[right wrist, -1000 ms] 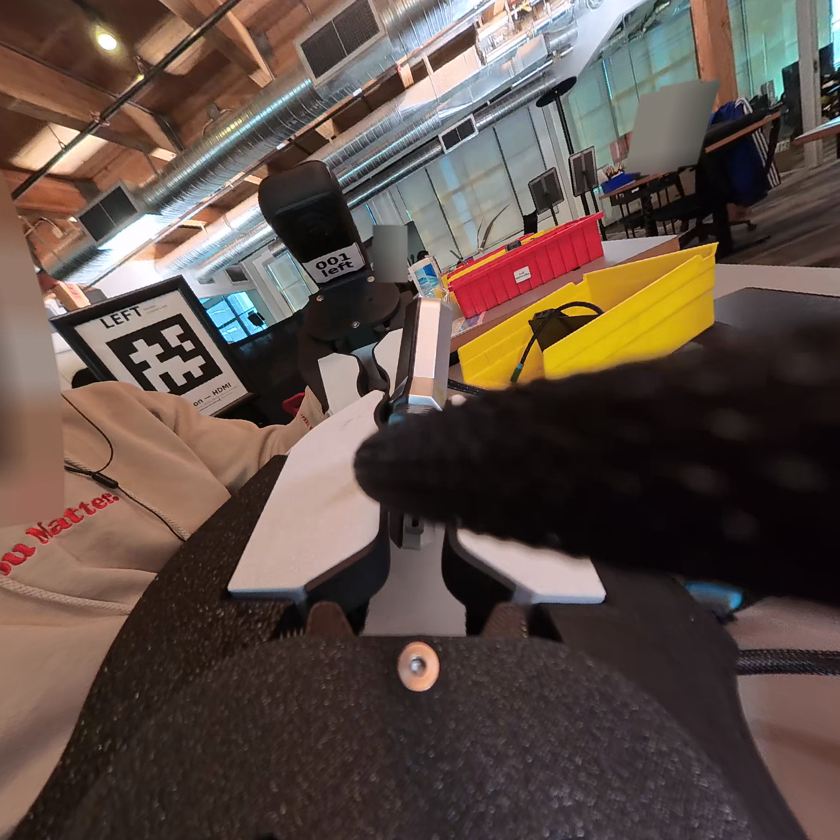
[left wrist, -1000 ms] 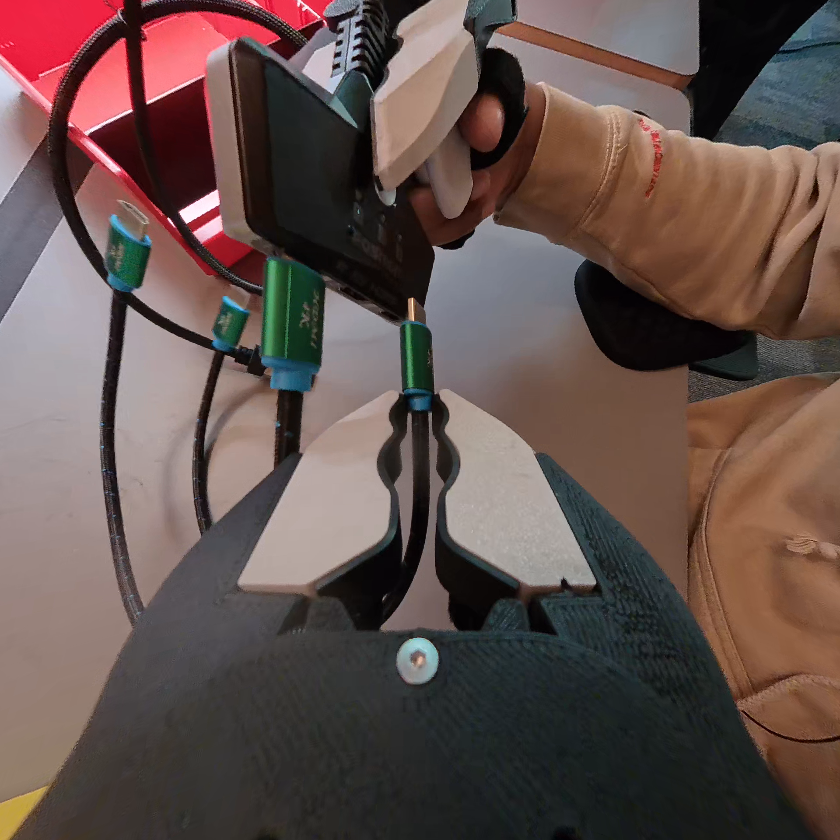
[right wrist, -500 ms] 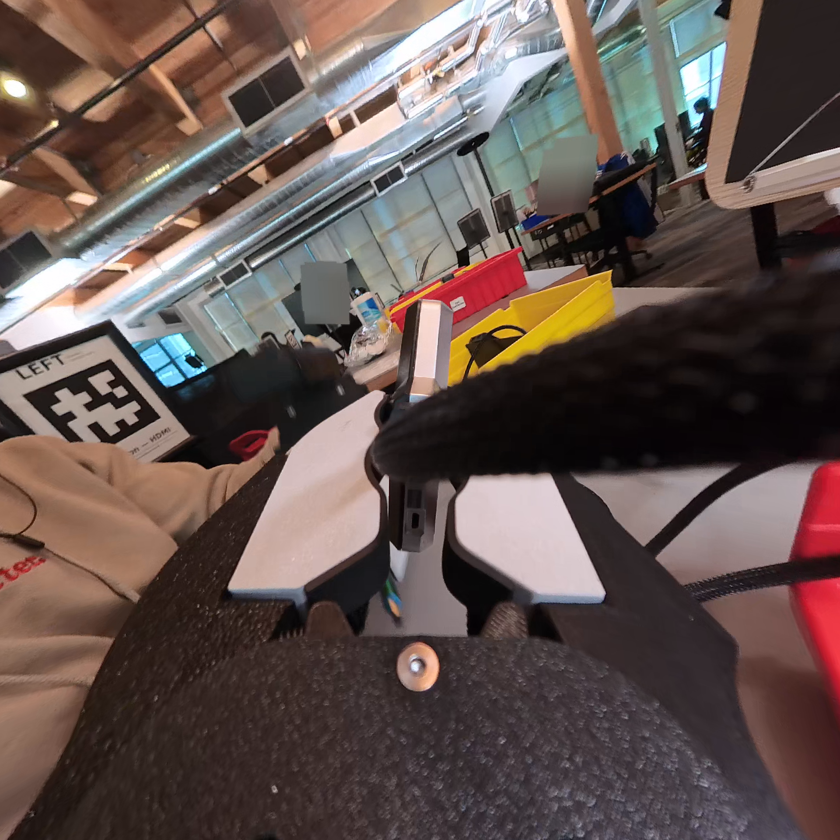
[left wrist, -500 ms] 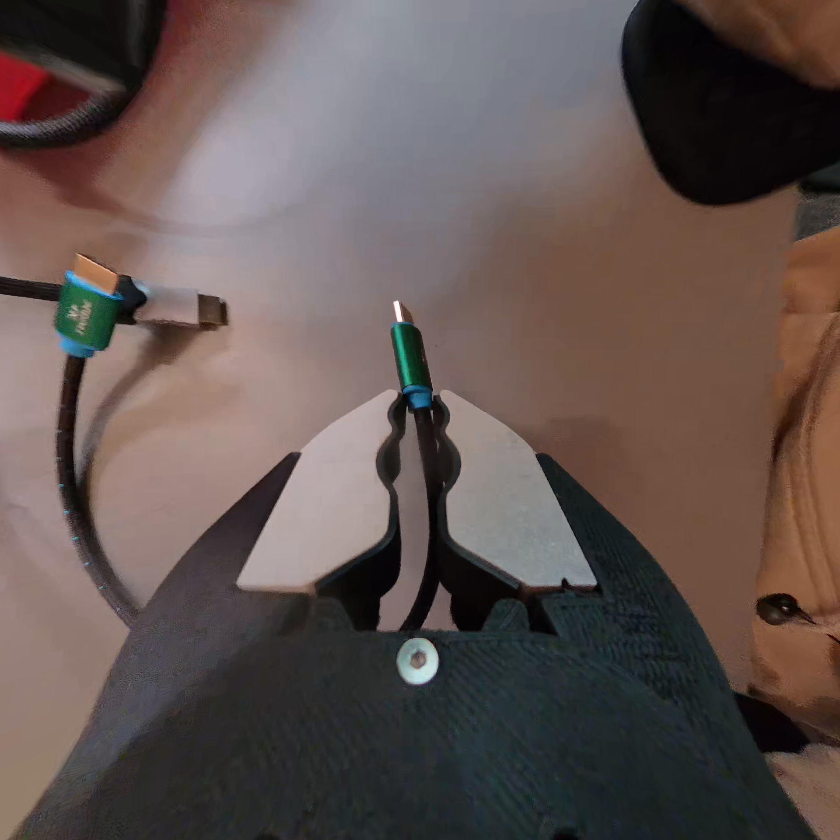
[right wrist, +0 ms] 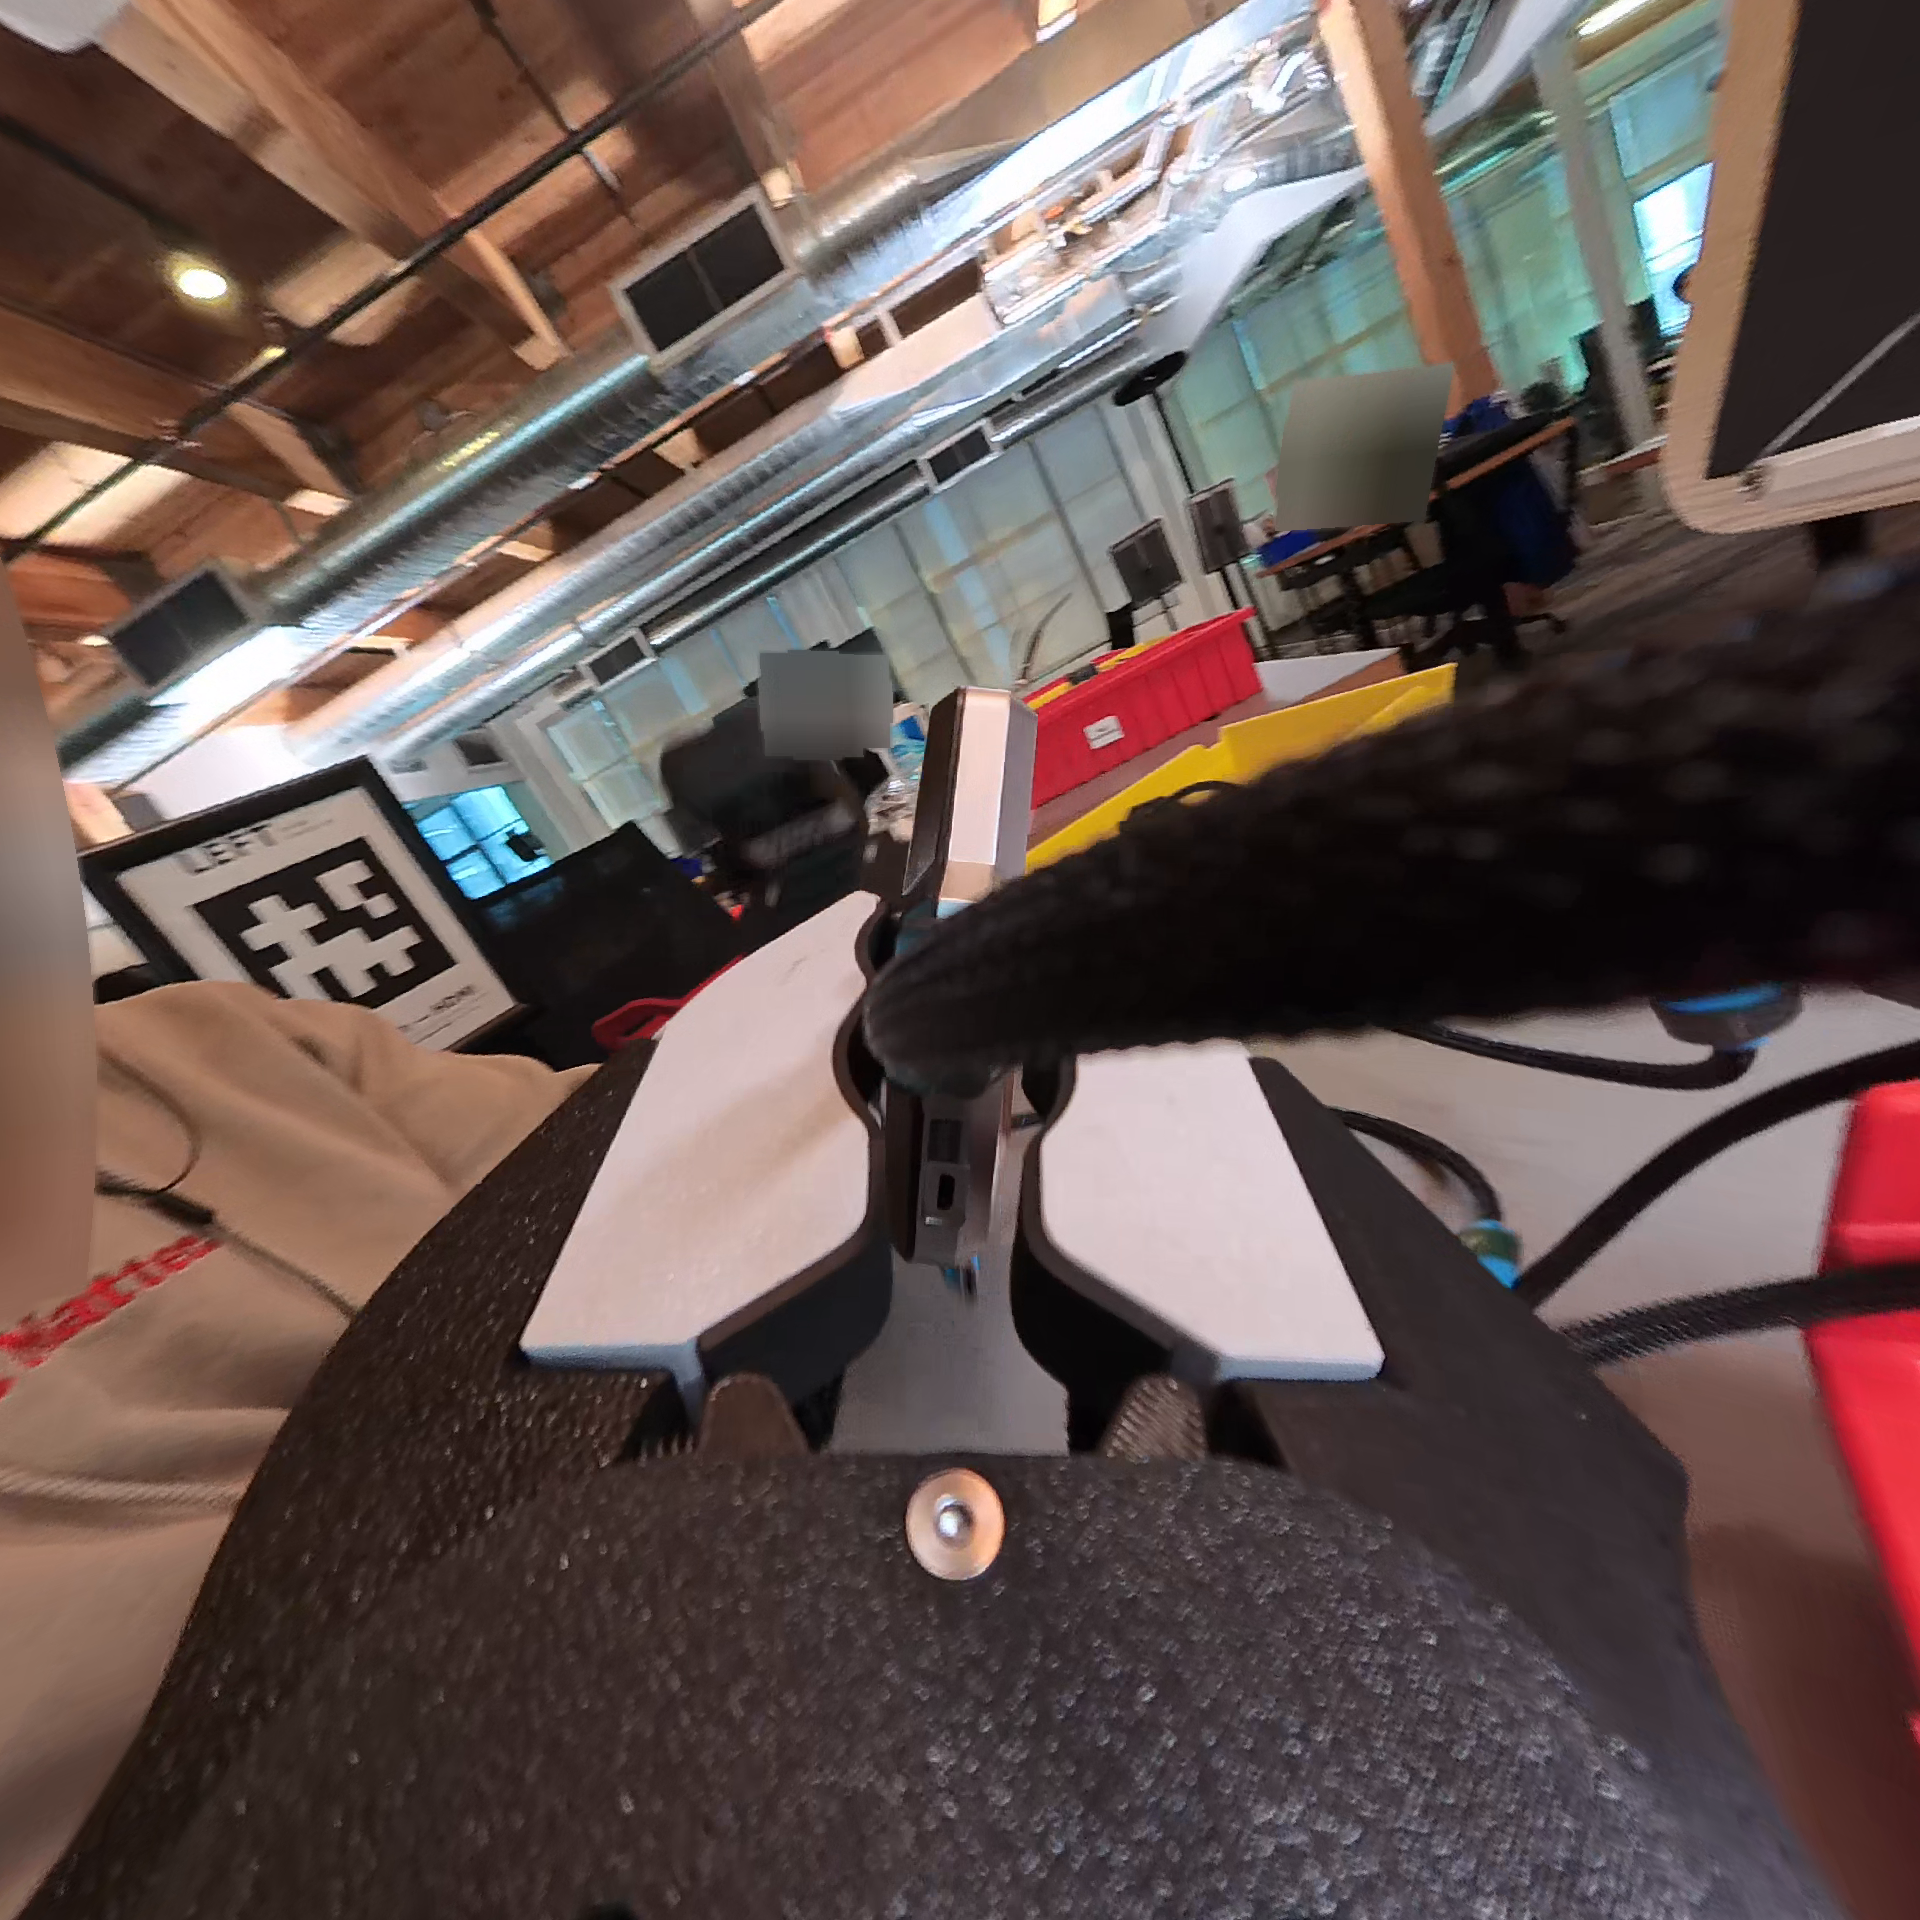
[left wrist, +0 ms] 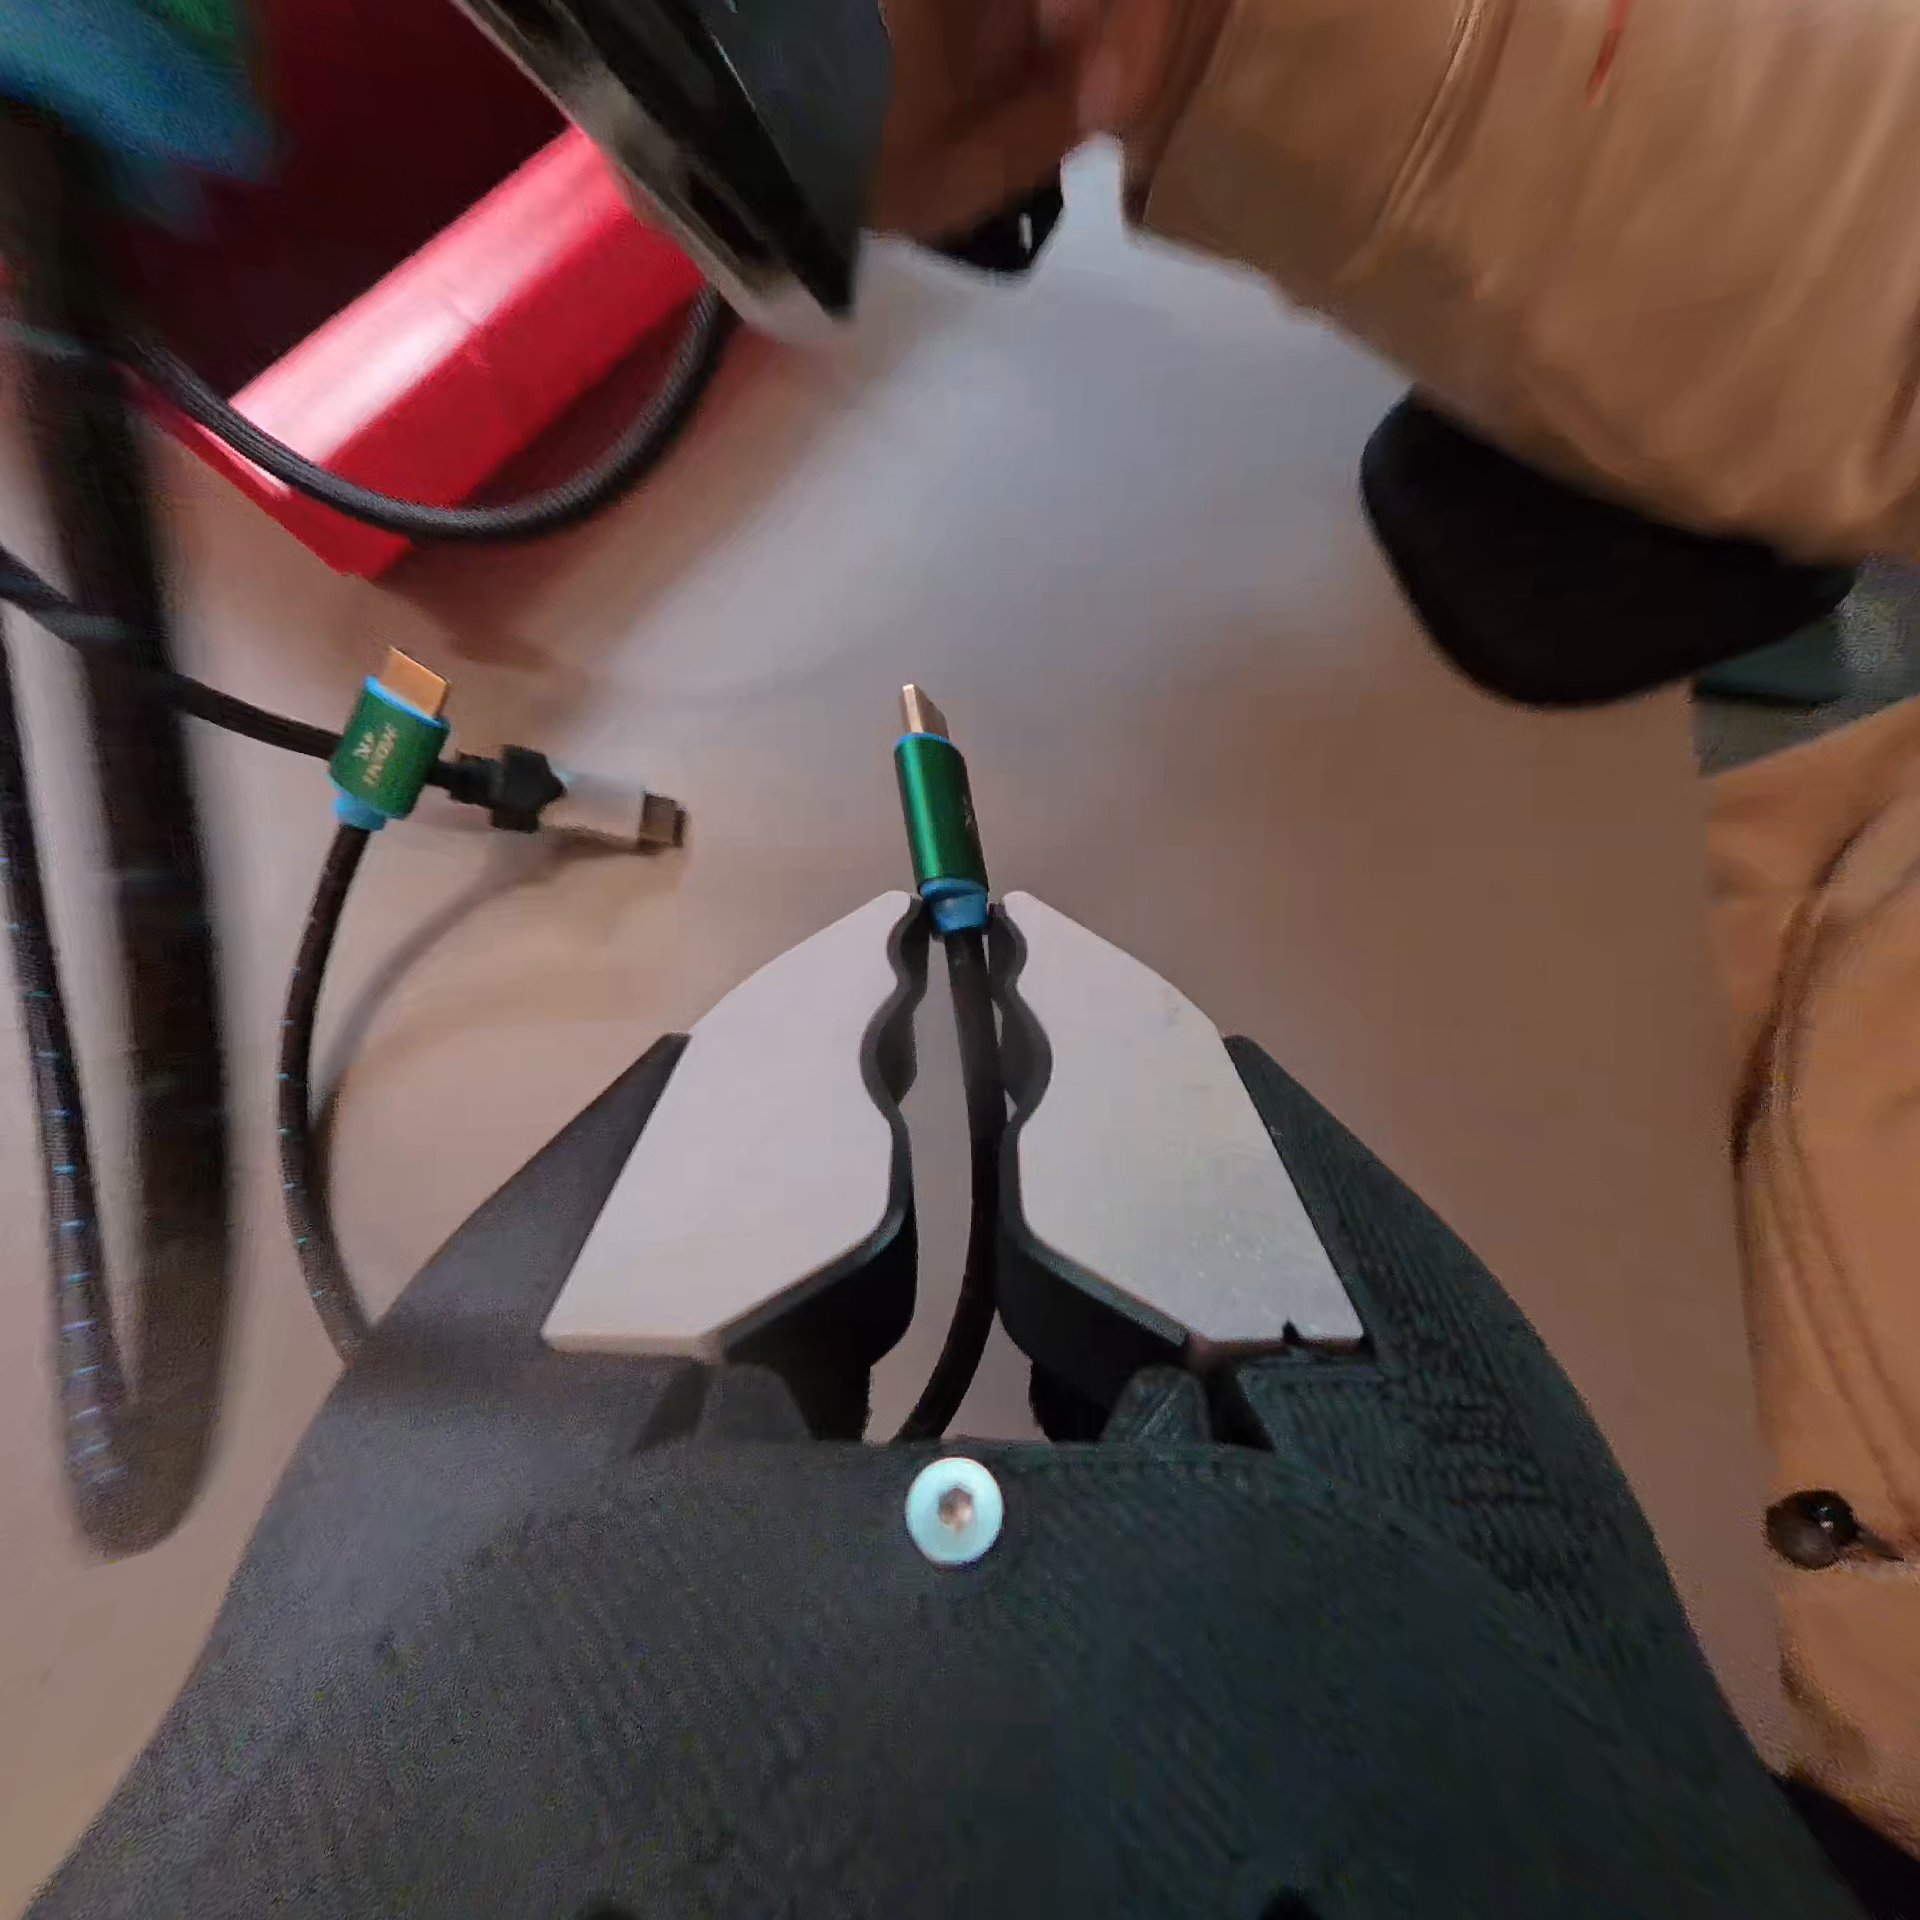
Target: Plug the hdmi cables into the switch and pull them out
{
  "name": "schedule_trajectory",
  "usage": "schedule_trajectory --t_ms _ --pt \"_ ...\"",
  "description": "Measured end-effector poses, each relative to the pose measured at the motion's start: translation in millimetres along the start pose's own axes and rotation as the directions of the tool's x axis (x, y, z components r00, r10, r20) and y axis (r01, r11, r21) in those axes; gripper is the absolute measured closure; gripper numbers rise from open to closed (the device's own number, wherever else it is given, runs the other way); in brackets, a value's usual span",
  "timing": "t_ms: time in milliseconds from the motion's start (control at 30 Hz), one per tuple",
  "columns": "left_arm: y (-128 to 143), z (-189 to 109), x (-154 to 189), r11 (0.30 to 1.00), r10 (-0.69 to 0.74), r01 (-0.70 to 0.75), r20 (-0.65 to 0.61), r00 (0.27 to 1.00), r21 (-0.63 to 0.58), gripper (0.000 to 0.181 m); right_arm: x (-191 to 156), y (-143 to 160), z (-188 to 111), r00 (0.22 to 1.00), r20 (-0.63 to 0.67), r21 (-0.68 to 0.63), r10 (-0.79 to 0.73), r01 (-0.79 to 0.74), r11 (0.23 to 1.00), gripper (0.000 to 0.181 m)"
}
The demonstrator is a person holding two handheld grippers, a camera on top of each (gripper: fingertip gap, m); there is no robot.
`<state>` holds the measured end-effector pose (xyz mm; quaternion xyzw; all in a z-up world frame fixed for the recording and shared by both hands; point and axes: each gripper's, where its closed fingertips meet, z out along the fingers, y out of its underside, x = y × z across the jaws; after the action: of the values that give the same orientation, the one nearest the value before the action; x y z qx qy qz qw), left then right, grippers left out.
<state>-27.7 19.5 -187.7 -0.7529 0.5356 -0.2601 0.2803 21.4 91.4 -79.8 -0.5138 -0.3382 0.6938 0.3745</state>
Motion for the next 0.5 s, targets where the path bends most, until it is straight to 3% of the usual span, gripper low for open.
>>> schedule_trajectory --t_ms 33,333,500 --pt "-7 -10 0 0.999 -0.010 0.010 0.000 1.000 0.046 0.170 -2 1 0 1.000 0.017 -0.004 0.002 -0.002 1.000 0.159" --pt "-41 -76 19 0.976 -0.005 0.003 0.008 1.000 0.219 0.170 -19 -3 -1 0.985 0.167 0.051 0.041 -0.051 0.997 0.159" --pt "-50 -80 21 0.979 -0.024 0.003 0.101 0.995 0.202 0.170 -31 -21 1 0.969 0.238 0.155 0.072 -0.111 0.982 0.159"
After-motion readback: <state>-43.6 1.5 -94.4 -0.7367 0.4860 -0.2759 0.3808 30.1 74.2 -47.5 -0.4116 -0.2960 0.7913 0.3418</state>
